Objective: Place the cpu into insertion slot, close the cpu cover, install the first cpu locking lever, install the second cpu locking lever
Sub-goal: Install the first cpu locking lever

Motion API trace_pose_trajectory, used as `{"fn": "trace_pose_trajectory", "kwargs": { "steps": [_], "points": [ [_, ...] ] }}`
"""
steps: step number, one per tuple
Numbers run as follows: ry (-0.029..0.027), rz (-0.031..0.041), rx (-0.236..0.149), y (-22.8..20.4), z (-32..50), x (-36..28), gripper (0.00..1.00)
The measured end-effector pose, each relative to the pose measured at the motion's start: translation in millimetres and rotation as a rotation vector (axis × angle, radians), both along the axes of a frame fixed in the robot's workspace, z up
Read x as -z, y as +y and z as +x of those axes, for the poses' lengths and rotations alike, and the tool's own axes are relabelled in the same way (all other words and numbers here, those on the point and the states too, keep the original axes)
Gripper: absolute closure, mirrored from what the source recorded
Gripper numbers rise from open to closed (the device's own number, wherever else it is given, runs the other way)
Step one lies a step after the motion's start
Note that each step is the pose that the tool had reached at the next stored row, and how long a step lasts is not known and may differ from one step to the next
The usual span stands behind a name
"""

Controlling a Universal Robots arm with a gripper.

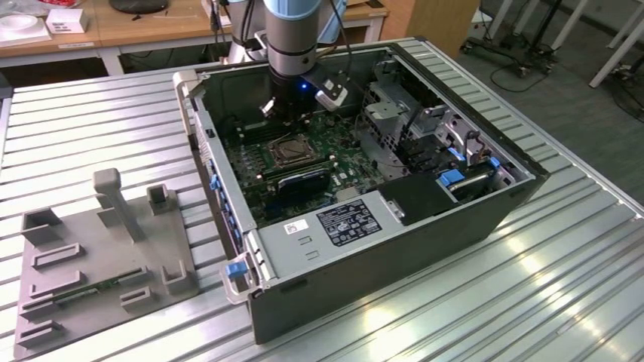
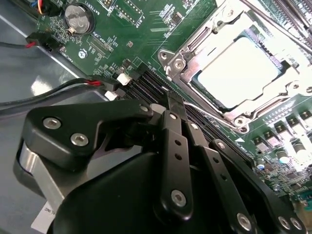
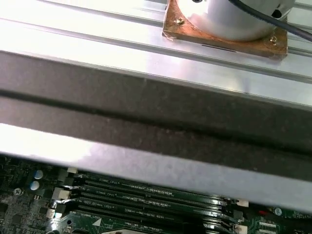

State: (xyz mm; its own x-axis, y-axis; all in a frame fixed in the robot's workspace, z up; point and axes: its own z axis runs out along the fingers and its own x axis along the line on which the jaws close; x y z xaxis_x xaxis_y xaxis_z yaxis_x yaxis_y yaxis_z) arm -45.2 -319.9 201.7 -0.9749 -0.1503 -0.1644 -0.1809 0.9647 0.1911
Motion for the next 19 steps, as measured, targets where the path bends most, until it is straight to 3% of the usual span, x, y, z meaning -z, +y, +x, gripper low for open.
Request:
{"fn": "trace_pose_trajectory", "kwargs": {
  "steps": [6,14,19],
  "points": [
    [-0.0001,-0.005,0.0,5.1,0.1,0.2,0.89],
    [0.0005,-0.0071,0.0,5.4,0.1,-0.4,0.89],
    [0.0002,-0.006,0.0,5.4,0.1,-9.8,0.89]
  ]
}}
